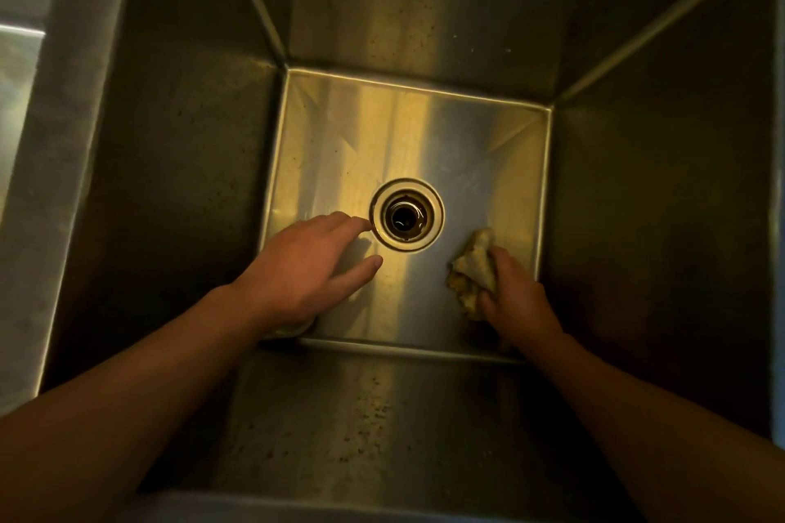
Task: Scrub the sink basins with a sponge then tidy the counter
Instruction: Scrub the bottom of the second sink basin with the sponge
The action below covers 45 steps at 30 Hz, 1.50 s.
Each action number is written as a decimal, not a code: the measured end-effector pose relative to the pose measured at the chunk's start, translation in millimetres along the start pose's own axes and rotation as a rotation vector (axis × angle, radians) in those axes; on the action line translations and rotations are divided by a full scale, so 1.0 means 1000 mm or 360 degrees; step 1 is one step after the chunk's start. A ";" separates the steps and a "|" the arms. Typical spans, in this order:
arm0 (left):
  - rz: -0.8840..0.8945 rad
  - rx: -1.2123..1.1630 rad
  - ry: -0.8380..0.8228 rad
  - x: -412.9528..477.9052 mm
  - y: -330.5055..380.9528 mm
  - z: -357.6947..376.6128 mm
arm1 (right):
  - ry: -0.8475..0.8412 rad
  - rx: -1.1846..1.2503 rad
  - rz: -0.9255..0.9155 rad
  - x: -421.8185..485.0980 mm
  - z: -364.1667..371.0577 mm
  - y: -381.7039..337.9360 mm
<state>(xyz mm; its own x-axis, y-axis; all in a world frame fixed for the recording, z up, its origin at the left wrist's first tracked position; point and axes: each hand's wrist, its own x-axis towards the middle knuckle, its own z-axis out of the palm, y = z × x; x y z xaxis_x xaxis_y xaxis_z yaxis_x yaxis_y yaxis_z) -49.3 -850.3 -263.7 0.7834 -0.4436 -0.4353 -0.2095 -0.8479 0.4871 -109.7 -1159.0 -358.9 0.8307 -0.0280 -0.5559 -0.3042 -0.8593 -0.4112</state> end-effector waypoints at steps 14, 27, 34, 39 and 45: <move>-0.0041 0.0127 -0.0203 -0.007 -0.005 0.008 | -0.0141 -0.0357 0.0053 -0.005 -0.008 -0.004; 0.0008 0.0153 -0.0251 -0.008 -0.002 0.012 | -0.0209 0.0056 0.0230 -0.013 0.002 -0.005; -0.0057 0.0003 -0.0102 -0.004 -0.009 0.010 | -0.0132 0.0351 0.0087 0.009 0.025 -0.038; -0.0097 -0.0047 -0.0035 -0.002 -0.014 0.008 | -0.0166 0.0444 0.0031 0.014 0.031 -0.051; -0.0149 -0.0063 -0.0026 -0.002 -0.016 0.008 | -0.0014 -0.0025 -0.0447 0.005 0.009 -0.040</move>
<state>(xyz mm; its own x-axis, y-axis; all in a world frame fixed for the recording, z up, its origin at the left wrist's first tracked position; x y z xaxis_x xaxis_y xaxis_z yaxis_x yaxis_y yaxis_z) -51.8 -837.9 -276.9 0.7888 -0.3681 -0.4922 -0.1123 -0.8736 0.4734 -97.8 -1119.9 -351.3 0.8773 0.2168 -0.4282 -0.0552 -0.8406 -0.5388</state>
